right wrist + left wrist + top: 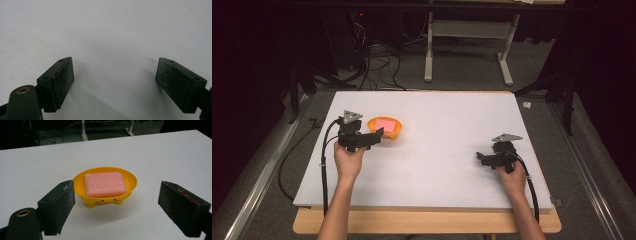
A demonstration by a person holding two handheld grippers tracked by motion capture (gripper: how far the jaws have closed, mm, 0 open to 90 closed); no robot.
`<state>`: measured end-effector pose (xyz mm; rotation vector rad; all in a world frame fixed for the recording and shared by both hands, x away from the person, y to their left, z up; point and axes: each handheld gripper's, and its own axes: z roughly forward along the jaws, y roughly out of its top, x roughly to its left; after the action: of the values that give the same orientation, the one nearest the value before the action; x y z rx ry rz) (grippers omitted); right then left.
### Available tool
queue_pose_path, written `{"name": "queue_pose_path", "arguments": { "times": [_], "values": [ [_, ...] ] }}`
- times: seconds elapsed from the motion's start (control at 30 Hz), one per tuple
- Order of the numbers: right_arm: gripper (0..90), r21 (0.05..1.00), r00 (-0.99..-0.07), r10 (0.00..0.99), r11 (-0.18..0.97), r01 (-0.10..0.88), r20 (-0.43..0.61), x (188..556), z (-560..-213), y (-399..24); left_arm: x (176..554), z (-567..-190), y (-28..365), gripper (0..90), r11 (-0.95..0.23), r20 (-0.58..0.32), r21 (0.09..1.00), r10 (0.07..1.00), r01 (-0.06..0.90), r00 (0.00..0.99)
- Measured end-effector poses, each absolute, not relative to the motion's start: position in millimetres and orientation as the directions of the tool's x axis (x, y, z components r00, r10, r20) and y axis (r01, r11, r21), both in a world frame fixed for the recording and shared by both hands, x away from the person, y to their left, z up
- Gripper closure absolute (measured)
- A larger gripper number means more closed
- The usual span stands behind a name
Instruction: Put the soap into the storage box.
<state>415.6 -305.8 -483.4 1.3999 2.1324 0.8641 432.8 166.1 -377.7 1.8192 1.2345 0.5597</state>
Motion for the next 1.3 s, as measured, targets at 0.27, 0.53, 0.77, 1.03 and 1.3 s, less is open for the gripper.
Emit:
{"name": "queue_pose_path", "arguments": {
  "times": [0.27, 0.53, 0.77, 1.03, 1.3],
  "values": [
    [15.6, 0.708, -0.388, 0.921, 0.291, 0.643, -0.026, 415.7, -483.4, -305.8, 423.3, -377.6, 170.7, 15.1, -0.132, -0.141, 0.834, 0.888, 0.536, 0.438],
    [15.6, 0.708, -0.388, 0.921, 0.291, 0.643, -0.026, 415.7, -483.4, -305.8, 414.0, -381.5, 174.4, 15.1, -0.126, -0.151, 0.834, 0.885, 0.537, 0.441],
    [15.6, 0.708, -0.388, 0.921, 0.291, 0.643, -0.027, 415.7, -483.4, -305.8, 408.8, -387.6, 178.9, 15.1, -0.144, -0.137, 0.824, 0.888, 0.548, 0.44],
    [15.6, 0.707, -0.388, 0.921, 0.292, 0.645, -0.026, 415.6, -483.2, -305.8, 405.3, -392.9, 182.8, 15.1, -0.131, -0.152, 0.823, 0.887, 0.553, 0.437],
    [15.6, 0.707, -0.388, 0.921, 0.292, 0.644, -0.027, 415.6, -483.2, -305.8, 402.3, -400.0, 181.8, 15.2, -0.129, -0.161, 0.82, 0.883, 0.557, 0.441]
  ]
}}
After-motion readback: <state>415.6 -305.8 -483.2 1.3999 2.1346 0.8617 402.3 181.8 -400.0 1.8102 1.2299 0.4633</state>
